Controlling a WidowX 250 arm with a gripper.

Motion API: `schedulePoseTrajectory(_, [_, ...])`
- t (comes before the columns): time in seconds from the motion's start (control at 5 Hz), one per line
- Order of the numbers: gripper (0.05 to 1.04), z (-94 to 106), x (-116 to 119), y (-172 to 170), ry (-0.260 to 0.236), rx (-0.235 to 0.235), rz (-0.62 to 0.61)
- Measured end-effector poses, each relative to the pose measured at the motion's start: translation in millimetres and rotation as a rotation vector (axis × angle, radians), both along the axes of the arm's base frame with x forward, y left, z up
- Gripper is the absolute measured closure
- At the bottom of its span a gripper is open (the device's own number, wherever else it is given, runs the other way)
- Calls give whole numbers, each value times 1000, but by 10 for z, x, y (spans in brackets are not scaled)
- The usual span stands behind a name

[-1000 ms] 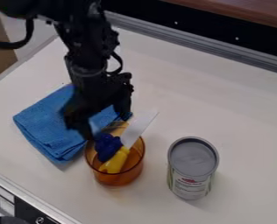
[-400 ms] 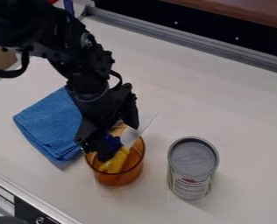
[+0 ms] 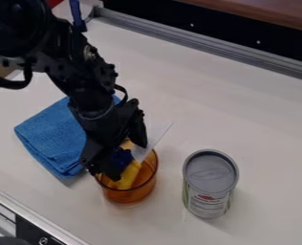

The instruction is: Remove the blue object out of the container

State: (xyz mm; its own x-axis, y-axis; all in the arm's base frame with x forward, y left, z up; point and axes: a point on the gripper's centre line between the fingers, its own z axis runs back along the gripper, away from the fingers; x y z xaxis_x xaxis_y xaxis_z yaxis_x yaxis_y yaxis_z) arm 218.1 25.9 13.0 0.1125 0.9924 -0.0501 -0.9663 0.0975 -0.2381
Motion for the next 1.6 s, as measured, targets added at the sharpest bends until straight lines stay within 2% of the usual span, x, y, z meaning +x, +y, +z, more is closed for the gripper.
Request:
schedulePoseTrajectory(0.2, [85, -12, -38, 21, 22, 10, -18])
schedulePoseTrajectory(0.4, [85, -89, 12, -2, -13, 41, -26])
schedulePoseTrajectory(0.6, [85, -108, 53, -19, -12, 60, -53])
schedulePoseTrajectory(0.8, [130, -120, 87, -30, -28, 49, -63])
schedulePoseTrajectory(1.0, [358, -128, 81, -18, -29, 50, -78])
schedulePoseTrajectory(1.2, [376, -124, 40, 0, 5, 11, -90])
schedulePoseTrajectory(1.4, [377, -114, -52, 16, 68, -28, -105])
schedulePoseTrajectory(1.6, [377, -72, -101, -4, 90, -43, -117])
